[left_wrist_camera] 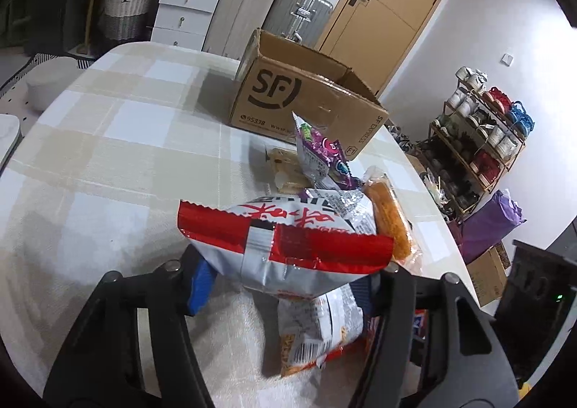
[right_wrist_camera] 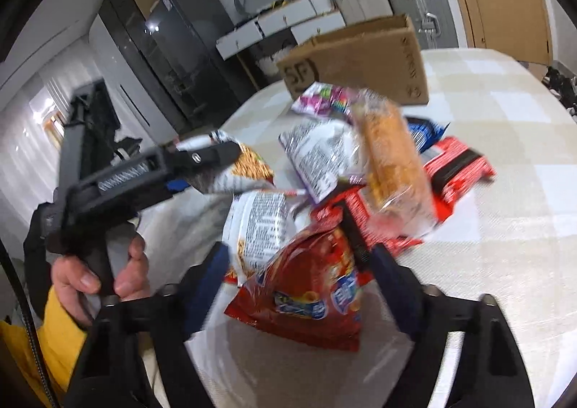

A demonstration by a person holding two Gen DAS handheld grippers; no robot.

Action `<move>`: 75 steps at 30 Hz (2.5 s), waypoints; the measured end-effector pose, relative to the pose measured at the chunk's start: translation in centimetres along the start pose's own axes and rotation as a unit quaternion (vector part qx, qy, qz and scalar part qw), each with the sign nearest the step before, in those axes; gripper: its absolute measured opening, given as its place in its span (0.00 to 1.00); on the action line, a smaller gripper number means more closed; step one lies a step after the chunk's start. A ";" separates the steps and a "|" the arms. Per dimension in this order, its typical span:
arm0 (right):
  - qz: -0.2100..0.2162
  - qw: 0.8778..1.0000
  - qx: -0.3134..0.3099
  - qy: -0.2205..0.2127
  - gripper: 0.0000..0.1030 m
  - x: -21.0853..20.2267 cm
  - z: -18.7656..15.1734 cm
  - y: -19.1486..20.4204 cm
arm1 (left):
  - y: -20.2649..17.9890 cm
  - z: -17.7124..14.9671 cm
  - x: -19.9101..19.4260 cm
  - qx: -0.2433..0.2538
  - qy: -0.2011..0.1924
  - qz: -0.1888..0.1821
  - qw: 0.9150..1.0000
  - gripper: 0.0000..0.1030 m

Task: Organize snacks
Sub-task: 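Grasp the white-red chip bag with the left tool while the right tool grasps the red bag, then carry both bags over the cardboard box and lower them inside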

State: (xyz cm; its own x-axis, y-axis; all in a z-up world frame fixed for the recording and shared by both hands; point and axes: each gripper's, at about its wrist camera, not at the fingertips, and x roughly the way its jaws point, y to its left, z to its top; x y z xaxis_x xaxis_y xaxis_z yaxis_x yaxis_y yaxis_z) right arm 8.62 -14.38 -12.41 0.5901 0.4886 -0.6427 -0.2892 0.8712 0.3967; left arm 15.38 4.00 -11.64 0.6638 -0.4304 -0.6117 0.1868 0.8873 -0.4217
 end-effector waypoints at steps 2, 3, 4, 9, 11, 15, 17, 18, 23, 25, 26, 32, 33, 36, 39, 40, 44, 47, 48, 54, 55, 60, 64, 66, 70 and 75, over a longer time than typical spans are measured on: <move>-0.007 1.000 -0.005 0.002 0.71 0.2 -0.1 0.2 | 0.0 -0.2 -0.7 0.002 -0.003 -0.001 1.000 0.57; -0.012 1.000 -0.007 0.004 0.68 0.3 -0.2 0.2 | 0.0 -0.4 -1.2 0.001 -0.005 -0.002 1.000 0.57; -0.021 1.000 -0.008 0.008 0.57 0.5 -0.2 0.2 | 0.1 -0.5 -1.5 0.000 -0.007 -0.003 1.000 0.57; -0.018 1.000 -0.001 0.003 0.47 0.2 -0.5 -0.3 | 0.1 -1.2 -3.3 0.000 -0.014 -0.009 1.000 0.57; -0.014 1.000 -0.003 -0.005 0.42 -0.6 -0.9 0.0 | 0.0 -1.4 -4.1 0.000 -0.017 -0.011 1.000 0.57; -0.004 1.000 0.000 -0.018 0.42 -1.8 -1.1 0.3 | -0.2 -1.8 -5.7 0.005 -0.024 -0.011 1.000 0.57; 0.002 1.000 0.002 -0.027 0.42 -2.6 -1.2 0.6 | -0.4 -1.9 -6.4 0.007 -0.029 -0.013 0.999 0.57; 0.002 0.999 0.000 -0.034 0.42 -3.1 -1.1 0.8 | -0.5 -2.0 -6.8 0.008 -0.031 -0.014 0.999 0.57; 0.014 0.998 -0.005 -0.062 0.42 -5.5 -0.6 1.5 | -1.2 -1.8 -8.8 0.014 -0.044 -0.016 0.999 0.57; 0.022 0.997 -0.005 -0.075 0.42 -6.7 -0.1 1.7 | -1.5 -1.5 -9.6 0.017 -0.048 -0.014 0.999 0.57; 0.022 0.997 -0.006 -0.079 0.42 -7.2 0.3 1.8 | -1.6 -1.3 -9.9 0.018 -0.051 -0.016 0.998 0.57; 0.024 0.993 -0.022 -0.111 0.42 -10.1 3.8 2.0 | -3.2 0.8 -12.7 0.037 -0.071 -0.015 0.997 0.57; 0.025 0.993 -0.024 -0.116 0.42 -10.4 4.5 2.0 | -3.7 1.4 -13.1 0.044 -0.075 -0.014 0.996 0.57; 0.031 0.990 -0.036 -0.132 0.42 -11.5 7.1 2.3 | -5.2 3.0 -14.2 0.065 -0.090 -0.001 0.994 0.57; 0.030 0.988 -0.051 -0.145 0.42 -12.1 9.9 2.8 | -6.3 4.9 -14.7 0.073 -0.092 0.006 0.993 0.57; 0.029 0.987 -0.055 -0.147 0.42 -12.0 10.6 2.9 | -6.6 5.7 -14.7 0.073 -0.091 0.008 0.993 0.57; 0.025 0.985 -0.070 -0.157 0.42 -11.1 13.6 3.1 | -7.7 8.2 -14.5 0.082 -0.096 0.028 0.992 0.57; 0.022 0.985 -0.066 -0.160 0.42 -9.7 16.0 2.5 | -8.9 10.0 -13.7 0.099 -0.100 0.032 0.990 0.57; 0.021 0.985 -0.064 -0.158 0.42 -9.2 16.6 2.1 | -9.2 10.6 -13.3 0.100 -0.100 0.032 0.989 0.57; 0.022 0.986 -0.049 -0.157 0.42 -6.2 21.6 0.4 | -9.9 13.6 -10.2 0.103 -0.088 0.034 0.990 0.57; 0.020 0.986 -0.051 -0.156 0.42 -5.8 22.3 0.3 | -10.0 14.2 -9.3 0.104 -0.085 0.037 0.990 0.57; 0.014 0.988 -0.048 -0.147 0.42 -3.1 25.1 -0.9 | -10.5 16.9 -5.2 0.110 -0.073 0.044 0.990 0.57; 0.013 0.989 -0.035 -0.142 0.42 -1.1 27.0 -2.4 | -10.4 19.4 -0.8 0.116 -0.055 0.053 0.990 0.57; 0.007 0.990 -0.032 -0.140 0.42 -0.1 27.4 -3.2 | -10.5 20.5 1.0 0.116 -0.049 0.057 0.990 0.57; 0.004 0.991 -0.024 -0.133 0.42 1.6 28.4 -4.4 | -10.1 22.4 4.7 0.108 -0.035 0.060 0.992 0.57; -0.005 0.993 -0.016 -0.117 0.42 3.9 29.7 -5.9 | -9.3 24.6 9.3 0.106 -0.018 0.067 0.992 0.57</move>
State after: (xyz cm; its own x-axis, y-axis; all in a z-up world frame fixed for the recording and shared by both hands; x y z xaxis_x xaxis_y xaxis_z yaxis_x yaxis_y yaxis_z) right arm 35.01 -19.01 2.21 0.7509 0.4580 -0.4759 -0.3031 0.8791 0.3678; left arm 37.67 -4.21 3.07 0.7171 -0.3031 -0.6276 0.2406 0.9528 -0.1853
